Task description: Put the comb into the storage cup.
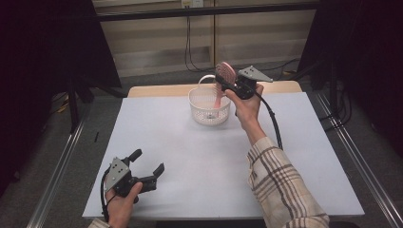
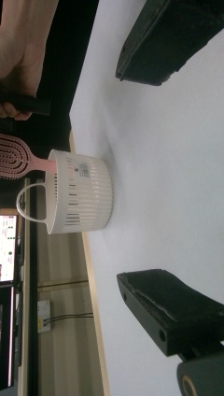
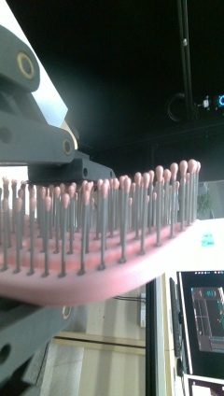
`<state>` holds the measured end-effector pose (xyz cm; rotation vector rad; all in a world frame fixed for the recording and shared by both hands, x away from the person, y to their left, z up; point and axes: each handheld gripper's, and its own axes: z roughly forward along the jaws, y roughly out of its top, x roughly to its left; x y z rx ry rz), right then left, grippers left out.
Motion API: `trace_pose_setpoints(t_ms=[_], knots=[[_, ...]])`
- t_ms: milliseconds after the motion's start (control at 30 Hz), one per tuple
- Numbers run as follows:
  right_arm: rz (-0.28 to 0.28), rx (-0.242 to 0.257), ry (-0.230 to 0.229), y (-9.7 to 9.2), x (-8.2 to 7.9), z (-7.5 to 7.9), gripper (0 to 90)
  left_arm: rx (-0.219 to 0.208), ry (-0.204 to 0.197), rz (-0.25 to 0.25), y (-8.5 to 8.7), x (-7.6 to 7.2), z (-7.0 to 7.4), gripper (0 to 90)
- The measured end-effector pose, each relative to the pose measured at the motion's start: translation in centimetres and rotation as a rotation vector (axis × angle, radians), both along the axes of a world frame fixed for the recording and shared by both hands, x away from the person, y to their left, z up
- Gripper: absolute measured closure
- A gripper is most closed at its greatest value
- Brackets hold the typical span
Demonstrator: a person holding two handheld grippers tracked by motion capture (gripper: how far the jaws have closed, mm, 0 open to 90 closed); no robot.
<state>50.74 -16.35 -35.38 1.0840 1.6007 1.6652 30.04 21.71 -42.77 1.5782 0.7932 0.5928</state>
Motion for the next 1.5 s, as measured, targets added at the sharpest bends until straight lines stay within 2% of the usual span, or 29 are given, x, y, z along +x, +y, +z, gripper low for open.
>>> trace_pose_setpoints(t_ms=[400,1000,1500], knots=[[-0.016,-0.022,0.014,-0.2,0.6,-1.0,61.9,0.003,0.001,-0.001,0.0,0.0,0.0,3.8],[-0.029,-0.005,0.035,0.3,1.6,-2.7,61.9,0.001,0.002,-0.004,0.1,0.0,0.0,3.8],[-0.047,0.003,0.048,-0.4,1.6,-2.9,61.3,0.006,-0.005,-0.006,0.1,0.0,0.0,3.8]])
